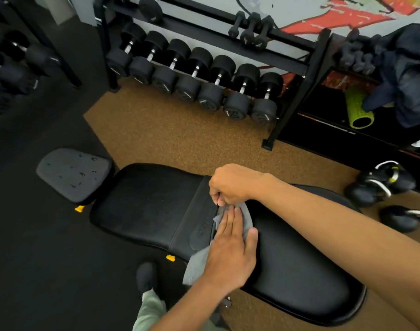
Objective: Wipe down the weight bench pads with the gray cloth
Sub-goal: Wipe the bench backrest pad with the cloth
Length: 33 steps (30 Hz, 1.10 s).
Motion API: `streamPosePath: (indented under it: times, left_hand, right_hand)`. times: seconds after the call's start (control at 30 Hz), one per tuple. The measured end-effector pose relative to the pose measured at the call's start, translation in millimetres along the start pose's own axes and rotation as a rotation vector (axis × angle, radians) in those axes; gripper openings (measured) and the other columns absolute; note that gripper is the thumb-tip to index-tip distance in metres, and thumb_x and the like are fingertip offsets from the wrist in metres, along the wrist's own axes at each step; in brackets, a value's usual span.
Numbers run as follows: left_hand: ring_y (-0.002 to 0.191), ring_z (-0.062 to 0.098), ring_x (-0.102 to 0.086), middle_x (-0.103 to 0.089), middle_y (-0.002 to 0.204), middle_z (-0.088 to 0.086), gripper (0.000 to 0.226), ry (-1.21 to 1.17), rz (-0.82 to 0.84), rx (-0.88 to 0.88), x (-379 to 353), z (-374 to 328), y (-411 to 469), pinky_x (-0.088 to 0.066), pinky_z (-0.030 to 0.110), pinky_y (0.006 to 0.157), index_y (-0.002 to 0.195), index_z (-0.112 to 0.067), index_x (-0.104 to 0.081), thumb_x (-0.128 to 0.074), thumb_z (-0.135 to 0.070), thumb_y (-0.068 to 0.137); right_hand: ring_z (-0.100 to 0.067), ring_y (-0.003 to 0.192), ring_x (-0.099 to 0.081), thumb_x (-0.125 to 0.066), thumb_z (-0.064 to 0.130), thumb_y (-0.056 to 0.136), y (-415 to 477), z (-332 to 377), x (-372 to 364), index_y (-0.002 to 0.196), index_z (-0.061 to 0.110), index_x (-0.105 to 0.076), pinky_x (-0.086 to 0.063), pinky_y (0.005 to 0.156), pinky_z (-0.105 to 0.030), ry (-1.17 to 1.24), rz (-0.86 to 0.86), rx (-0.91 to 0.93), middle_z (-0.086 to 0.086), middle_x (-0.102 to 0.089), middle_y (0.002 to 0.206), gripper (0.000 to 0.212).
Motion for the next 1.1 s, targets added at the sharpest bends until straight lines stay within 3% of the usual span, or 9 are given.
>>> streamPosePath:
  times: [0.13,0.27,0.4,0.5,0.67,0.8,0.9,1.03,1.1]
  left_hand:
    - [0.160,0.018,-0.010,-0.018,0.172,0.002,0.065,-0.036,0.004,-0.048,3.1,-9.2,44.5,-0.008,0.034,0.131,0.164,-0.014,-0.020,-0.033,-0.046,0.109]
    - [0.136,0.024,-0.049,-0.057,0.142,0.004,0.044,-0.053,0.045,0.020,9.2,-8.8,70.2,-0.040,0.047,0.113,0.137,-0.025,-0.050,-0.031,-0.049,0.105]
    - [0.151,0.029,-0.032,-0.041,0.160,0.012,0.058,0.038,0.012,0.018,2.6,-16.3,59.0,-0.024,0.044,0.126,0.154,-0.014,-0.038,-0.028,-0.047,0.107]
    - [0.161,0.029,0.003,0.002,0.173,0.021,0.075,0.139,0.036,0.092,-0.4,-27.5,35.0,0.009,0.035,0.128,0.164,0.001,0.001,-0.022,-0.047,0.112]
    - [0.160,0.017,0.018,0.023,0.172,0.009,0.092,0.028,0.139,0.187,-2.1,-14.7,-11.0,0.010,0.027,0.124,0.161,-0.005,0.018,-0.023,-0.065,0.106]
    - [0.160,0.023,-0.015,0.002,0.175,0.006,0.089,0.019,0.107,0.175,-0.8,-6.6,-42.1,-0.018,0.030,0.126,0.166,-0.010,0.001,0.000,-0.065,0.096]
    - [0.138,0.012,-0.056,-0.047,0.161,0.004,0.090,0.062,0.055,0.142,4.7,-2.3,-56.8,-0.051,0.022,0.100,0.156,-0.015,-0.044,0.014,-0.052,0.099]
    - [0.155,0.000,-0.023,-0.027,0.168,-0.013,0.109,0.045,-0.017,0.045,2.4,7.1,-77.8,-0.038,0.033,0.118,0.159,-0.028,-0.038,0.021,-0.072,0.079]
    - [0.150,-0.011,-0.021,-0.027,0.161,-0.026,0.109,-0.038,-0.094,0.034,4.4,11.9,-89.2,-0.035,0.024,0.119,0.156,-0.036,-0.043,0.018,-0.082,0.078]
  right_hand:
    - [-0.007,0.078,-0.064,-0.078,0.019,0.080,1.3,1.8,8.2,0.083,0.028,-0.079,-0.047,0.065,-0.026,-0.031,0.017,0.011,0.015,-0.071,0.081,0.010]
    - [-0.006,0.082,-0.067,-0.080,0.020,0.080,5.6,6.1,12.0,0.085,0.028,-0.081,-0.054,0.072,-0.030,-0.073,0.062,0.012,0.017,-0.072,0.080,0.010]
    - [-0.008,0.083,-0.067,-0.081,0.023,0.079,7.9,5.6,11.2,0.085,0.030,-0.081,-0.055,0.073,-0.032,-0.041,0.090,-0.024,0.017,-0.070,0.080,0.009]
    - [-0.006,0.081,-0.066,-0.082,0.027,0.078,8.1,3.6,9.6,0.084,0.031,-0.080,-0.055,0.072,-0.032,-0.032,0.085,-0.036,0.017,-0.072,0.081,0.008]
    - [-0.003,0.083,-0.064,-0.081,0.028,0.080,2.6,1.9,10.7,0.087,0.029,-0.081,-0.047,0.066,-0.025,-0.013,0.107,-0.044,0.016,-0.074,0.085,0.007]
    - [-0.002,0.082,-0.062,-0.082,0.027,0.081,-1.4,1.6,6.1,0.090,0.028,-0.082,-0.046,0.067,-0.023,-0.005,0.160,-0.087,0.016,-0.075,0.087,0.010]
    - [-0.005,0.084,-0.064,-0.084,0.025,0.079,-3.2,3.8,2.6,0.089,0.028,-0.082,-0.052,0.074,-0.028,0.006,0.157,-0.119,0.016,-0.074,0.085,0.010]
    - [-0.006,0.087,-0.064,-0.082,0.023,0.081,-7.3,4.6,-1.0,0.089,0.029,-0.082,-0.054,0.078,-0.031,0.007,0.146,-0.137,0.016,-0.073,0.088,0.010]
    - [-0.003,0.082,-0.061,-0.082,0.025,0.081,-9.6,3.2,-1.5,0.088,0.029,-0.082,-0.049,0.072,-0.027,0.015,0.131,-0.140,0.018,-0.072,0.087,0.009]
Point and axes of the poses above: each hand's wrist, its own y-axis towards the middle knuckle, its own x-axis out of the back of the hand, z = x × y, the point moved 3 cm from there along y, towards the middle knuckle
